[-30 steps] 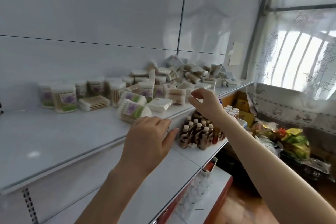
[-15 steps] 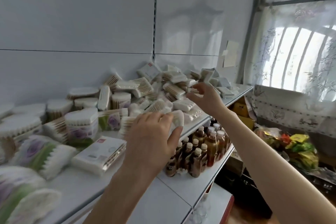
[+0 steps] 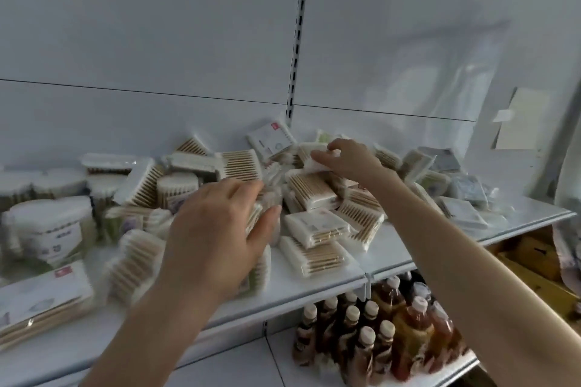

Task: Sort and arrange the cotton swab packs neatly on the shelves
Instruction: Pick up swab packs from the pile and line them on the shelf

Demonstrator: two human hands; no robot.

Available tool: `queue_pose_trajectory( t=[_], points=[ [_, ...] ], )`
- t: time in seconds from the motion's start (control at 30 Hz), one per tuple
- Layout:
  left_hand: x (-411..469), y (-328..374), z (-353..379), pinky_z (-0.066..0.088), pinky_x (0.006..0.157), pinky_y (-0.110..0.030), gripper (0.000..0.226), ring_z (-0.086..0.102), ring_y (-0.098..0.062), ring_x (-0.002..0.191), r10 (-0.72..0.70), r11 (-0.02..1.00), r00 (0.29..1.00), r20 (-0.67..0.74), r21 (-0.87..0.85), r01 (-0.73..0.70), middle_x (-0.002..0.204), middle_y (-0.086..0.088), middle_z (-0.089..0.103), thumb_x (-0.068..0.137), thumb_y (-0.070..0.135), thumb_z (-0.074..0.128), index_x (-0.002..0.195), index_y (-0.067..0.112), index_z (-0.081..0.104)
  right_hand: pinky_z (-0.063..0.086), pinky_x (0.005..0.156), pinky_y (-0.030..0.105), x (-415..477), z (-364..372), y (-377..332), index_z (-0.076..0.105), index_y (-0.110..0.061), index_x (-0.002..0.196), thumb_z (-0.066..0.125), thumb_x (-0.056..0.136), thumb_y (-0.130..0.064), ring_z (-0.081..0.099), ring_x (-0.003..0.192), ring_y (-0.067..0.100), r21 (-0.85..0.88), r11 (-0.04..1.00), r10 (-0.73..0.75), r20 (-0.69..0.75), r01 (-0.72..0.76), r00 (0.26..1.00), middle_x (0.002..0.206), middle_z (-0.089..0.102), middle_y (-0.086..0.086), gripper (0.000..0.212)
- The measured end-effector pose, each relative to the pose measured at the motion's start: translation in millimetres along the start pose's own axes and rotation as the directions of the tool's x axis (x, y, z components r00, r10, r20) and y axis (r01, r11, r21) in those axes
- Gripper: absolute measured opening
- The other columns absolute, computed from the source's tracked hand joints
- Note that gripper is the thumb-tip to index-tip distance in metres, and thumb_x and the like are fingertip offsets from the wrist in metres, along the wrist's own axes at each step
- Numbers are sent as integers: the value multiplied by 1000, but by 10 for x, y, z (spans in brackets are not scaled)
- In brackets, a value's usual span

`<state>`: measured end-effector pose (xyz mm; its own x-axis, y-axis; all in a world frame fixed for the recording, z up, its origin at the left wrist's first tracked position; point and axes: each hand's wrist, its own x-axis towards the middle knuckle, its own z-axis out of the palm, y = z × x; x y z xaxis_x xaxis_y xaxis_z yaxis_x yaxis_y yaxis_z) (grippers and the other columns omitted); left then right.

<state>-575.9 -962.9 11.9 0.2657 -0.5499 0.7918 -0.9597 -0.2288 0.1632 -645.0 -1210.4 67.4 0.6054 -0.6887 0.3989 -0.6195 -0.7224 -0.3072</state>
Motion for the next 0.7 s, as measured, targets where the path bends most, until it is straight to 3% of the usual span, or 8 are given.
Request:
queue_pose_trajectory(
  t=[0.1, 0.2, 0.27, 0.37, 0.47, 0.53, 0.63, 0.7],
  points=[
    [52, 119, 44, 50, 62, -34, 51, 65, -28, 79, -32, 999, 999, 16, 21, 32, 90, -8, 69, 85, 45, 41, 104, 7, 68, 41, 76, 28, 109, 38, 53, 55, -16, 122, 62, 83, -46, 54, 105, 23, 60, 997, -42, -30, 43, 999, 121, 58, 6, 50],
    [102, 210, 60, 49, 69, -32, 53, 64, -25, 87, -101, 992, 995, -23, -82, 99, 97, -6, 67, 85, 49, 44, 110, 8, 66, 39, 70, 24, 114, -7, 84, 58, -18, 118, 70, 80, -25, 55, 89, 16, 303, 949, -62, -102, 90, 993, 115, 61, 6, 41],
    [157, 295, 61, 44, 77, -23, 48, 59, -20, 98, -226, 950, 974, -31, -228, 213, 105, 1, 61, 88, 45, 54, 119, 9, 60, 42, 64, 24, 46, -120, 67, 63, -19, 106, 69, 81, -17, 55, 78, 16, 522, 838, -100, -140, 159, 985, 97, 66, 8, 26],
    [324, 386, 110, 41, 89, -26, 63, 52, -17, 115, -445, 809, 895, 9, -424, 407, 122, 1, 53, 85, 45, 56, 136, 11, 41, 52, 67, 31, -223, -347, -33, 60, -24, 96, 68, 82, -13, 61, 70, 17, 764, 606, -267, -69, 223, 961, 76, 67, 3, 19],
    [516, 440, 182, 48, 91, -35, 60, 59, -18, 107, -560, 556, 812, 167, -651, 517, 118, 0, 57, 86, 42, 58, 136, 15, 38, 55, 77, 31, -431, -453, -126, 58, -23, 102, 66, 84, -14, 67, 75, 13, 816, 528, -455, 35, 237, 890, 82, 71, -1, 22],
    [572, 473, 231, 57, 77, -36, 36, 66, -16, 92, -564, 406, 799, 206, -773, 487, 107, -4, 64, 89, 26, 61, 120, 13, 49, 55, 81, 30, -431, -449, -113, 58, -19, 106, 62, 87, -18, 67, 82, 14, 782, 570, -439, 29, 253, 898, 90, 70, 1, 19],
    [551, 434, 244, 57, 72, -36, 25, 66, -17, 87, -580, 431, 802, 141, -783, 449, 98, -4, 64, 87, 18, 64, 108, 14, 50, 49, 84, 31, -223, -359, 85, 57, -14, 116, 57, 90, -34, 62, 97, 18, 430, 877, -214, -54, 216, 975, 111, 66, 5, 33],
    [513, 390, 227, 57, 71, -35, 21, 66, -16, 85, -590, 424, 797, 127, -792, 440, 94, -1, 64, 85, 18, 66, 100, 18, 50, 44, 82, 31, -117, -234, 270, 55, -9, 120, 58, 86, -45, 58, 104, 24, 159, 981, -126, 55, 116, 990, 118, 60, 6, 49]
  ],
)
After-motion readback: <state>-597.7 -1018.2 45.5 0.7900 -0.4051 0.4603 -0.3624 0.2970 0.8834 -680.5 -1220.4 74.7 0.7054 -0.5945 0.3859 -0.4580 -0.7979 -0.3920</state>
